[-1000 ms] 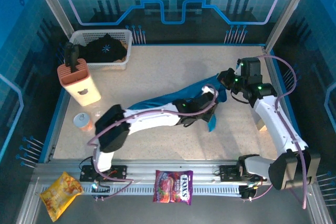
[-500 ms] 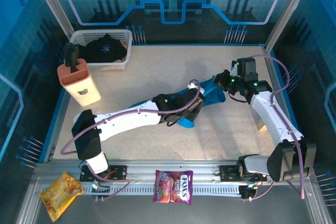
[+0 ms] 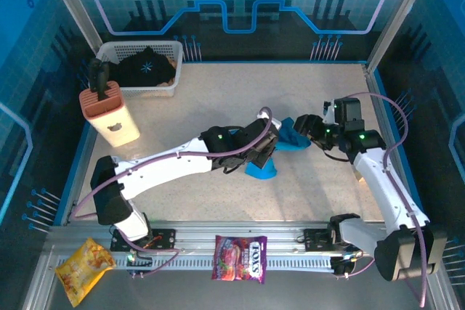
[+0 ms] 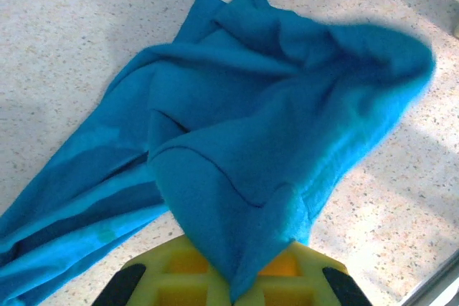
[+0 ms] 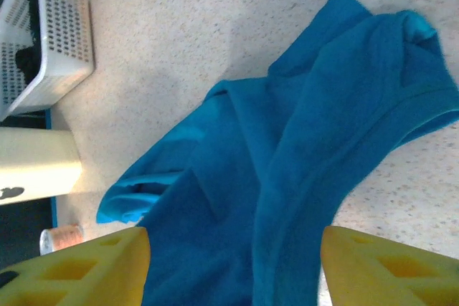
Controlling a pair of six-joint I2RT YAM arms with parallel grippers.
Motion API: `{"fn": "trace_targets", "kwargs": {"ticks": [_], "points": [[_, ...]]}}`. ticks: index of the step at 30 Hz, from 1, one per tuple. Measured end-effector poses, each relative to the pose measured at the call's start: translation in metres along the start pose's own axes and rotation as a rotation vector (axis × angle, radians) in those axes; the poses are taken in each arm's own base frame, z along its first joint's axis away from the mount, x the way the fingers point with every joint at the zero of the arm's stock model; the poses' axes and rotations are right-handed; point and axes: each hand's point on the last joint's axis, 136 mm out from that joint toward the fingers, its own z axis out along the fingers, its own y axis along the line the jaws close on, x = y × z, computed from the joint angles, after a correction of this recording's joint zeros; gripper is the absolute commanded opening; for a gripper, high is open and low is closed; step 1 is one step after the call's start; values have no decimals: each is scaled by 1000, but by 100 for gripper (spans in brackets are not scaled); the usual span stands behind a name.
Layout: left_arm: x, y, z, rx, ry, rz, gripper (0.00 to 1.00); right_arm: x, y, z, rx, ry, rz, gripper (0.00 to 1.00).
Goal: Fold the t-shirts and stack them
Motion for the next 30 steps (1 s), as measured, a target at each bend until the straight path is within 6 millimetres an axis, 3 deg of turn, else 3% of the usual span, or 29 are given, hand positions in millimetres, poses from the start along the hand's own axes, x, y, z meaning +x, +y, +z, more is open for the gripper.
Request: {"fn": "trace_targets", "kwargs": {"ticks": [1,2,3,5,7,11,17,22,26,30], "points": [[0,1,-1,-5,-1,5,0,0,-3,-1,11,-1,-4,74],[0,3,-2,-11,0,9,0,0,-6,0,24,1,-6,88],[1,4,-2,-18,0,9,0,0,-10,1,38,4,-8,93],[2,7,-2,-30,-2,10,0,1,-19,7,64,16,-4,95],[6,11,-3,-44,1,12,0,4,-31,15,90,35,12,92],[15,20,-8,-68,6,17,0,9,-53,38,158,94,37,73],[15,25,-18,-67,-14,3,0,15,-85,80,244,169,71,66],[17,26,-18,-72,-10,-6,0,24,-114,114,331,249,95,53],[20,27,-16,-75,-4,-4,0,15,-122,134,366,264,91,48],[22,28,-17,-75,-4,-7,0,-2,-121,139,385,225,74,49]]}}
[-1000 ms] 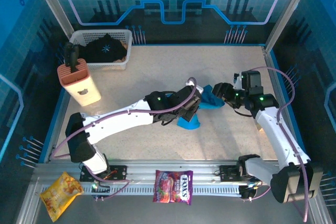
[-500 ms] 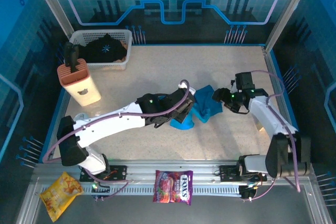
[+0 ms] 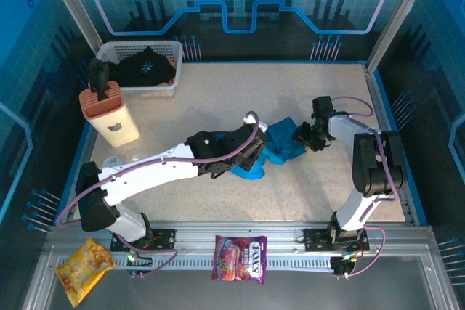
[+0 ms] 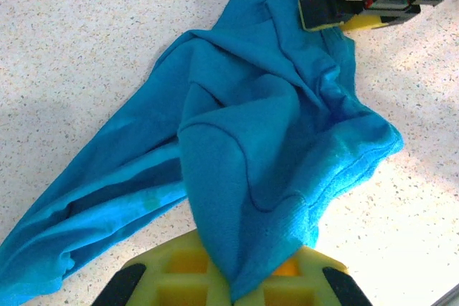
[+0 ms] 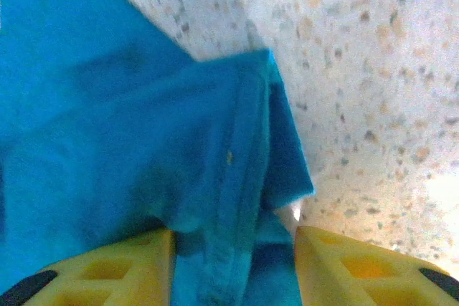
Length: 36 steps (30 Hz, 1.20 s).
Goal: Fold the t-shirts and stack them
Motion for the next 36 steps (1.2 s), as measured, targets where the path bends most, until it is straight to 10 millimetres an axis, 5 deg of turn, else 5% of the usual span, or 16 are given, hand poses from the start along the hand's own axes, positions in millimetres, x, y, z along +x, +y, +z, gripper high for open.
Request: {"fn": "trace_targets", "kwargs": {"ticks": [11,13,18,22,26,32,36], "points": [[-1,4,-3,-11,-11,-2,0,-20,5,-2,20,-49,-28,47],[-1,4,-3,-11,-11,-2,0,-17,5,2,25,-35,-29,41],[-1,4,-3,-12,-11,-2,0,-14,6,12,29,-13,-24,0],[-2,5,-8,-8,-20,-6,0,-28,17,6,16,-33,-45,0],[-6,11,-24,4,-46,-18,0,-79,61,-28,-46,-135,-123,0],[-15,21,-62,43,-96,-46,0,-183,169,-114,-262,-382,-324,0],[-18,13,-76,120,-104,-76,0,-204,212,-137,-379,-440,-448,0]]}}
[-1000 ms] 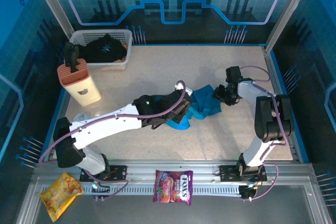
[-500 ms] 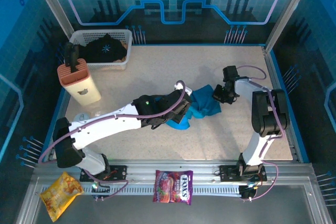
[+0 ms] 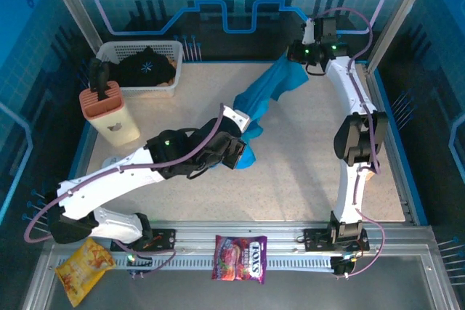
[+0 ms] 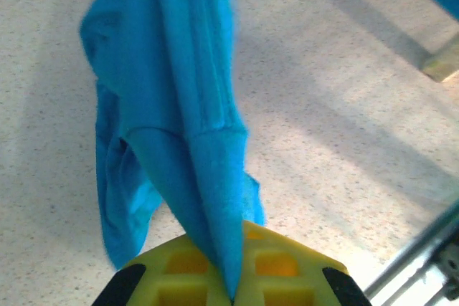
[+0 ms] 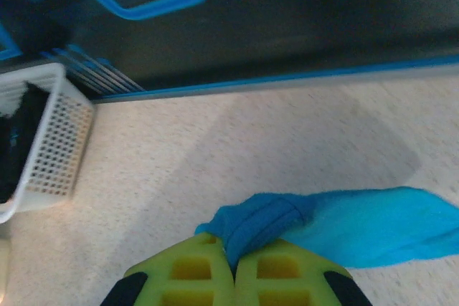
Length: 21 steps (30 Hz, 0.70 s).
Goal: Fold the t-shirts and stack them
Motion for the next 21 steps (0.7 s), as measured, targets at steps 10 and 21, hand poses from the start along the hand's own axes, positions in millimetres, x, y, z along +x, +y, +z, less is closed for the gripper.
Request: {"fn": "trace_targets", "kwargs": {"ticks": [10,21], "points": [[18,-135,96,341,218,56,0,45,-37,60,-68,141,39,0],[62,-240,217,552,421,109,51,65,-135,63,75,201,138,0]]}}
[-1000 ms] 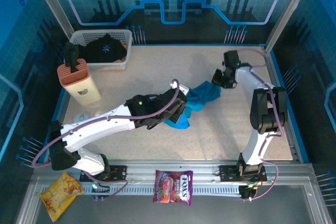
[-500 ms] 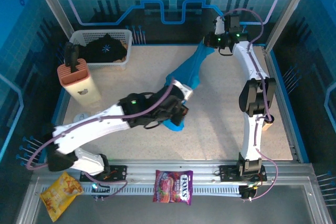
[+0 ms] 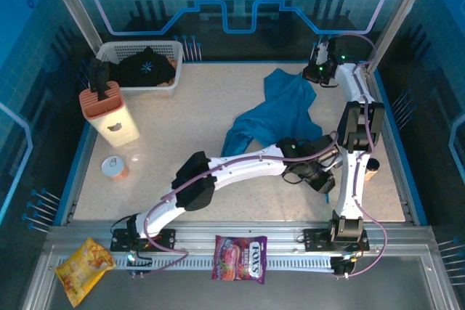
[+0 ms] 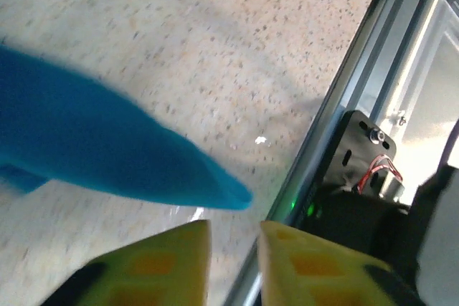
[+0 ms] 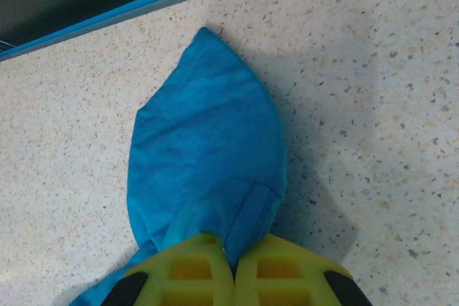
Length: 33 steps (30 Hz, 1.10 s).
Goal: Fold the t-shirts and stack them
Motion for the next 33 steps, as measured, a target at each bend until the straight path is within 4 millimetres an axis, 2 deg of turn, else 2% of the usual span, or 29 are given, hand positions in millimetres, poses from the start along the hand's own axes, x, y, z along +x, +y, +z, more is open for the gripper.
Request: {"fn": "trace_targets", "kwargs": {"ticks": [3,6,8,10,12,14,17,20,23,25,27,31,33], "points": [[3,1,6,1,8,7,72,2,7,4,7,2,-21,2],[7,11,4,-21,7,17,87,1,9,4,16,-2,-36,17],[12,12,-2,-30,3,28,96,0,8,2,28,-5,-39,37],[14,10,-14,-46,-13,49,99,-3,7,-1,38,-12,-37,50],[13,4,-32,-50,-46,66,99,-7,7,-3,44,-21,-42,61],[11,-1,-59,-67,-94,86,99,-8,6,-4,51,-24,-45,69],[11,-3,-108,-101,-177,102,99,-8,4,-9,60,-21,-42,75],[16,11,-155,-159,-245,74,99,-12,6,-26,67,-34,-41,78],[24,49,-204,-254,-316,-35,99,-12,14,-57,73,-64,-40,81],[37,87,-231,-335,-351,-157,99,-6,22,-84,74,-86,-31,82],[58,129,-249,-405,-366,-298,98,4,29,-107,70,-106,-20,81],[117,203,-261,-504,-346,-582,88,42,36,-136,63,-112,18,76],[143,226,-255,-521,-313,-692,85,69,32,-139,71,-85,47,74]]}}
